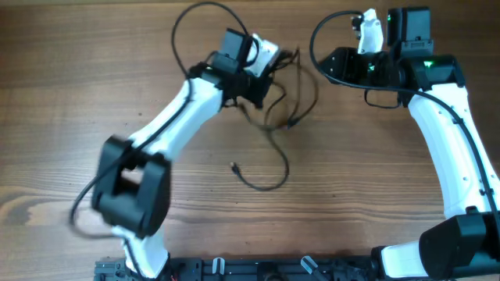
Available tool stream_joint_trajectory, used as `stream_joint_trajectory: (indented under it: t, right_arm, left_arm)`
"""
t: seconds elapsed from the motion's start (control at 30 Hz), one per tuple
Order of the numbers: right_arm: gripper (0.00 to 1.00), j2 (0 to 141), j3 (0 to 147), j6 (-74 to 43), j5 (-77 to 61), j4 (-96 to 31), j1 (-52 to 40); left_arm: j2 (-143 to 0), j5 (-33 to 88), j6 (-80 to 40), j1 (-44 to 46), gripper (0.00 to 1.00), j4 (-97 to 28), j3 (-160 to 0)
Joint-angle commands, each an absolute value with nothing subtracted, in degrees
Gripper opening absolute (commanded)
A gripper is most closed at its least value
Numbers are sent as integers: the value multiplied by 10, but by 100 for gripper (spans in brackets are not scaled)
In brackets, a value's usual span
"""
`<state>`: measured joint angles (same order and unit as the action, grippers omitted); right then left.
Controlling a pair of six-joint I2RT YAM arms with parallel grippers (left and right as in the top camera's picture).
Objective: Untangle cables
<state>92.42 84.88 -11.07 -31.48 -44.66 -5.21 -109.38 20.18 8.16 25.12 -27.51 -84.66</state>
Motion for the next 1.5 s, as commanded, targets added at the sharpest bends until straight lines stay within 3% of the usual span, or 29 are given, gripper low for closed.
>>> stream_joint_trajectory:
  t: [0.0, 0.1, 0.6, 0.73, 0.83, 1.1, 1.17, 1.27, 1.37, 1.47]
  right_arm:
    - [46, 933, 848, -92, -444, -424, -54]
    - [46, 933, 848, -102, -488, -404, -54]
    - [41, 933, 848, -58, -567, -410, -58]
    - [58, 933, 848, 31, -605, -409, -58]
    - [65, 933, 848, 47, -577, -396, -58]
    - [66, 934, 848, 43, -547, -333, -84]
    - [56, 934, 848, 24, -508, -328, -93]
    - [19, 934, 848, -7, -460, -328, -95]
    - [9, 934, 848, -42, -421, -327, -95]
    - [4, 933, 848, -118, -326, -341, -92]
  left_arm:
    - [-1014, 482, 51, 235, 4, -265, -852]
    - [-1009, 568, 42, 234, 4, -265, -852]
    - [-1009, 570, -88, 230, 4, -186, -852]
    - [-1009, 570, -116, 227, 4, -186, -852]
    - [-1009, 582, -147, 228, 4, -187, -852]
    - [-1009, 665, -160, 238, 4, -191, -852]
    - [-1009, 665, -159, 243, 4, -190, -852]
    - [-1009, 664, -159, 246, 4, -191, -852]
    - [-1009, 664, -159, 241, 4, -191, -852]
    - [-1009, 664, -159, 231, 4, -191, -852]
